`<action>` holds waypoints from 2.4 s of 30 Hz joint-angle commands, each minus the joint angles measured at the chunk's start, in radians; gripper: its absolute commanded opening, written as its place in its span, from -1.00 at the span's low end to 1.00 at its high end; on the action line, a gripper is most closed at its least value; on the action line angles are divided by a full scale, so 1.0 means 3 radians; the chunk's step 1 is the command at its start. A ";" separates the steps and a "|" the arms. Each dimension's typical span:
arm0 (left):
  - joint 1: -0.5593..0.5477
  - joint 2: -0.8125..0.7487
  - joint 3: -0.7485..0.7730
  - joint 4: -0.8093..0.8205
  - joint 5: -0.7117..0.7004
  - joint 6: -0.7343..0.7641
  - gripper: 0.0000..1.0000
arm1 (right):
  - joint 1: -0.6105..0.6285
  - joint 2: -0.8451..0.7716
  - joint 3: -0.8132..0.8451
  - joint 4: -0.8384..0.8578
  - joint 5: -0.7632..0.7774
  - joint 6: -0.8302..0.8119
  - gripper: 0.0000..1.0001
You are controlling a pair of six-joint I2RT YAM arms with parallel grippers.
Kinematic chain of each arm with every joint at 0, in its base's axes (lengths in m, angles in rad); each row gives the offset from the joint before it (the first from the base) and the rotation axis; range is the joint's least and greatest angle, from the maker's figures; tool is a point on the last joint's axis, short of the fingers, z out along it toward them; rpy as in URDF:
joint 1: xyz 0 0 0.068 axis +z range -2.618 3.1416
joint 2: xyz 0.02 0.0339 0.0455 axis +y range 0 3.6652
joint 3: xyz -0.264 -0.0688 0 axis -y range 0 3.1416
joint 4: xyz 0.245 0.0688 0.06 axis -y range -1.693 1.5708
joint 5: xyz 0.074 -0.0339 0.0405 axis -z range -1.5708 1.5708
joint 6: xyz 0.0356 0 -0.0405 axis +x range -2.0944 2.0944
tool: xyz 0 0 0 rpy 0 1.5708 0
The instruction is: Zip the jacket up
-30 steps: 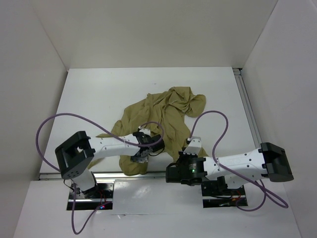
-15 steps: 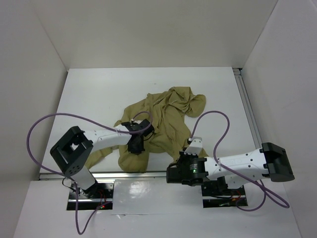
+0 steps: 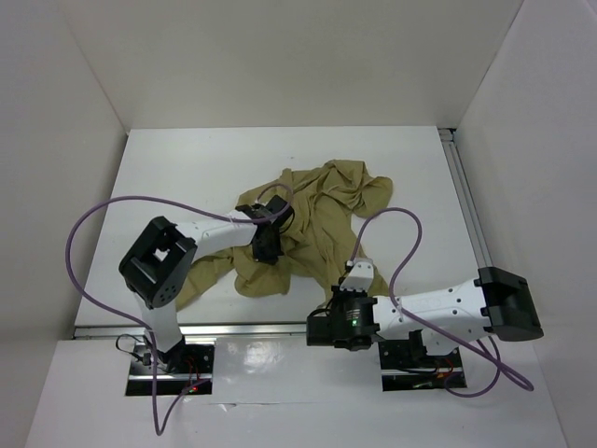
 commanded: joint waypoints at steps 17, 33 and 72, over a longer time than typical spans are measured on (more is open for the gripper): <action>-0.0576 -0.0975 -0.0567 -0.0533 -0.0335 -0.0193 -0.55 | -0.0003 0.0100 0.0066 0.0041 0.0086 0.0009 -1.00; -0.0970 -0.1175 -0.0894 -0.0263 -0.0335 -0.0306 0.23 | 0.0028 -0.0007 0.0076 -0.0020 0.0056 0.0106 -1.00; -0.0970 -0.0965 -0.0966 -0.0328 -0.0324 -0.0311 0.13 | 0.0028 -0.0099 -0.0016 -0.0204 0.0086 0.0269 -1.00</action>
